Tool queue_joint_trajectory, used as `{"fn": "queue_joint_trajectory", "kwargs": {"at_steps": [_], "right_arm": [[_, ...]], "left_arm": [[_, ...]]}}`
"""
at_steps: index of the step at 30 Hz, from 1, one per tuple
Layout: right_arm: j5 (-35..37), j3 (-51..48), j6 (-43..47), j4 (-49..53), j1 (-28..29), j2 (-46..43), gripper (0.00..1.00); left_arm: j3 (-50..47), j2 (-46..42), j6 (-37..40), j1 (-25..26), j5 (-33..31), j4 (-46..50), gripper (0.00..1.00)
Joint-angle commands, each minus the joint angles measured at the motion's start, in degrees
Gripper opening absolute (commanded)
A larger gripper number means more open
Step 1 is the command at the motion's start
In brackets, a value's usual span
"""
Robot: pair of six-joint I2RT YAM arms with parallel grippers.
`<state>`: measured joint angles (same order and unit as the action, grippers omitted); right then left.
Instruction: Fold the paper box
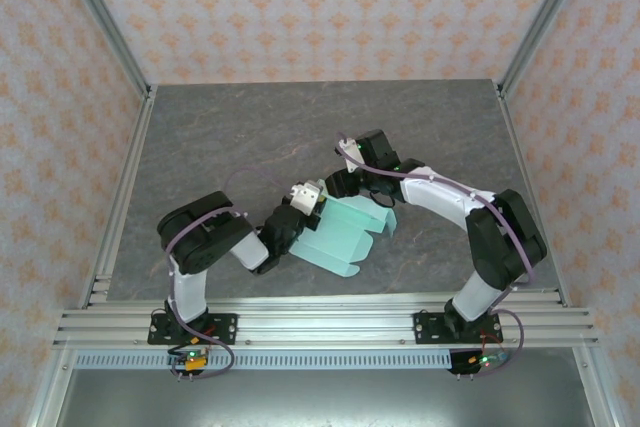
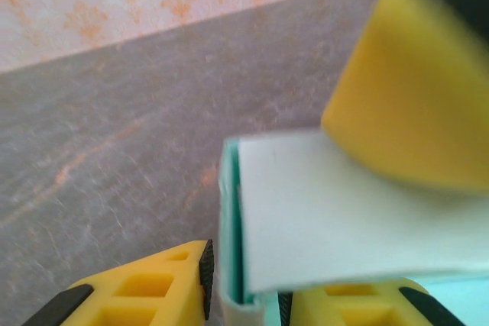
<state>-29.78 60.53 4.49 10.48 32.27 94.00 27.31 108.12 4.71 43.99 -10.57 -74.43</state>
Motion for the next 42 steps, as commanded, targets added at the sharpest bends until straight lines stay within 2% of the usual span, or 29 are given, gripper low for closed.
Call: {"fn": "queue_joint_trajectory", "kwargs": {"at_steps": [1, 5, 9, 14, 20, 23, 26, 30, 32, 37, 38, 42], "right_arm": [[1.1, -1.6, -0.1, 4.7, 0.8, 1.0, 0.49], [0.2, -2.2, -1.1, 3.6, 1.0, 1.0, 0.49], [-0.3, -3.4, -2.8, 2.1, 1.5, 0.6, 0.49], [-0.1, -4.4, -3.5, 1.1, 2.6, 0.3, 0.49], [-0.9, -5.5, -4.4, -0.6, 4.0, 0.3, 0.5], [-1.9, -5.4, -5.0, -1.0, 4.3, 0.2, 0.51], [-1.9, -4.3, -5.1, 0.4, 4.4, 0.3, 0.5], [-1.6, -3.9, -5.1, 0.8, 4.6, 1.0, 0.49], [-1.4, -3.6, -5.2, 1.3, 4.8, 1.4, 0.48], [-1.4, -3.0, -5.2, 2.0, 4.8, 1.6, 0.48], [-1.4, -2.8, -5.1, 2.4, 4.8, 1.8, 0.48], [-1.4, -2.3, -4.8, 3.0, 4.9, 1.5, 0.47]], "left_arm": [[-0.9, -3.6, 3.2, 0.0, -1.7, -1.0, 0.29], [-0.3, -2.9, 4.1, 0.0, 0.4, -0.2, 0.19], [0.6, 0.5, 3.2, 0.1, 0.5, -0.9, 0.18], [0.2, 1.0, 3.3, 0.3, 1.1, -1.0, 0.05], [-0.6, 3.0, 5.0, 0.8, -0.1, -1.4, 0.02], [-1.0, 3.3, 5.6, 1.4, 0.4, -1.4, 0.03], [-1.8, 3.0, 7.0, 1.6, 4.4, -1.3, 0.07], [-3.4, 1.7, 7.2, 1.7, 3.9, -1.4, 0.16], [-4.2, -0.9, 8.1, 1.7, 4.3, -1.3, 0.24], [-5.2, -2.5, 9.3, 1.5, 4.2, -1.0, 0.26], [-5.2, -2.4, 9.3, 1.4, 4.1, -1.0, 0.24], [-4.3, -1.9, 9.3, 1.1, 3.0, -1.1, 0.04]]}}
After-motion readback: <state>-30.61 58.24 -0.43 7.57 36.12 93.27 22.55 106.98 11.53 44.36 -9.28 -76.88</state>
